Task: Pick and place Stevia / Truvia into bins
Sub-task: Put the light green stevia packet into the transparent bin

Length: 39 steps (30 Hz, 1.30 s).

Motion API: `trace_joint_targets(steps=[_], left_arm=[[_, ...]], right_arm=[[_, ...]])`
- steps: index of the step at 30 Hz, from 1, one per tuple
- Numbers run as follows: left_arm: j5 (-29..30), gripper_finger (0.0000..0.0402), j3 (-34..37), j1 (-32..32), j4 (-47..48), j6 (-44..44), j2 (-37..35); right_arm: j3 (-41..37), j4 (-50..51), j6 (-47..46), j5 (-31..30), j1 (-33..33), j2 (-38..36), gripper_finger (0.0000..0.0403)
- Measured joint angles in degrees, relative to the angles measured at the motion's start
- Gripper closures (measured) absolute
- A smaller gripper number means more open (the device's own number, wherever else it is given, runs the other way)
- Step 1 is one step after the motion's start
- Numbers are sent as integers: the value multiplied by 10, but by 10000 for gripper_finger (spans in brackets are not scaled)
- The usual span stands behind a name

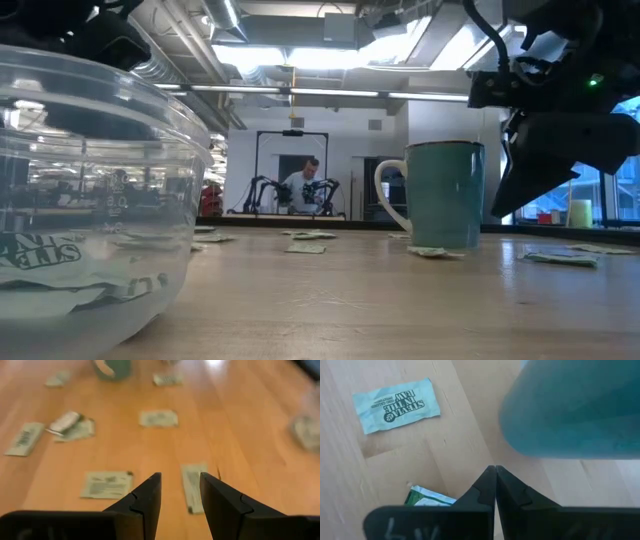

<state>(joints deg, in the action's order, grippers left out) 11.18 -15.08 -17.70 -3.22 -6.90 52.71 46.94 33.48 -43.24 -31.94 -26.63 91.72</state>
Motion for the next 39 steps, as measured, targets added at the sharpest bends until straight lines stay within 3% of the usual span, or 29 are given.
trace_joint_targets(steps=[9,13,17,23,39], left_arm=[[38,272,-89,-75,-1,22,200],[63,272,-114,-82,0,26,263],[49,272,-130,-79,0,23,309],[32,280,-136,-79,1,-17,345],[31,377,-135,-79,23,-59,349]], right_arm=[[0,0,1,0,0,0,391],[0,0,0,0,0,0,391],[0,-7,0,1,0,0,391],[0,-11,0,1,0,0,391],[0,-26,2,2,0,0,391]])
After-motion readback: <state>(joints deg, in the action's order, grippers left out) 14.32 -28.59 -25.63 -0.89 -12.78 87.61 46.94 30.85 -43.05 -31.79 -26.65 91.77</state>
